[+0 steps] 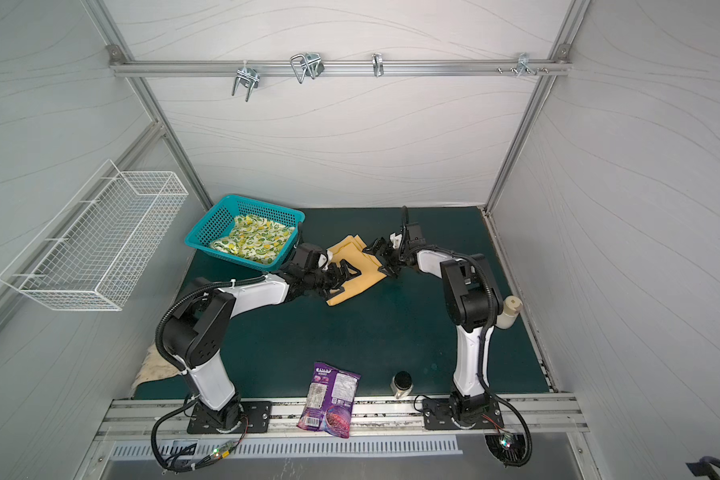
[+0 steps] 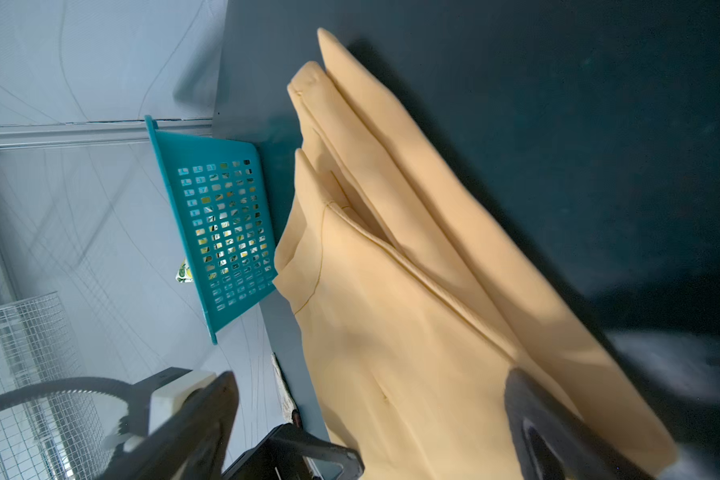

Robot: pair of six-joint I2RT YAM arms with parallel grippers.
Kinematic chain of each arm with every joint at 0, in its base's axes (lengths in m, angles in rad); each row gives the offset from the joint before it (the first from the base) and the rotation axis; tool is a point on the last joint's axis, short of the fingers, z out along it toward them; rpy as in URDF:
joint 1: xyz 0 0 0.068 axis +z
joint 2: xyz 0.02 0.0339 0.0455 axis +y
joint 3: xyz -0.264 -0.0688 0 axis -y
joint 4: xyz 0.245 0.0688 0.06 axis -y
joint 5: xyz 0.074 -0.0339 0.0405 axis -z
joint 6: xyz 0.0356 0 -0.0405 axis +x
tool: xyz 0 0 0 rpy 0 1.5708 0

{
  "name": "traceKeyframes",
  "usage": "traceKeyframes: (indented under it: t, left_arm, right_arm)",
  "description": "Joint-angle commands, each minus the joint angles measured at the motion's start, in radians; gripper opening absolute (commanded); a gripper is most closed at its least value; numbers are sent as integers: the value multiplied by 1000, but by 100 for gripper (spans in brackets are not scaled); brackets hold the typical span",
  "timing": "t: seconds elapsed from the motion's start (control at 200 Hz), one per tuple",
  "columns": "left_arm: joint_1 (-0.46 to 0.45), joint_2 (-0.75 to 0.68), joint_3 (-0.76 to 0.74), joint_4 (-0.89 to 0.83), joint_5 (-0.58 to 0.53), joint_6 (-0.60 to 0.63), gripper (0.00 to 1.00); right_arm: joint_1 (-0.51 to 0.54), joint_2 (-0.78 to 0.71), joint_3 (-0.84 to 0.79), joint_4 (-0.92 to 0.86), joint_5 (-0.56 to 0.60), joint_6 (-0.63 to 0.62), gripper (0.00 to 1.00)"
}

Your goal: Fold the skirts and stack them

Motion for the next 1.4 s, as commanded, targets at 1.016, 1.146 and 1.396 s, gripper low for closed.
traceKeyframes:
  t: [1.016,1.146,1.396]
  left_arm:
    - [172,72,134,-373,-24,261,96]
    - [172,-7,166,-444,7,294,96]
    - [172,-114,146,-473,47,313,96]
  right_arm:
    - [153,-308,-419,241,134,133,99]
    - [149,-356,-297,88,163,51,99]
    - [122,-253,-88,-11,120,-1,99]
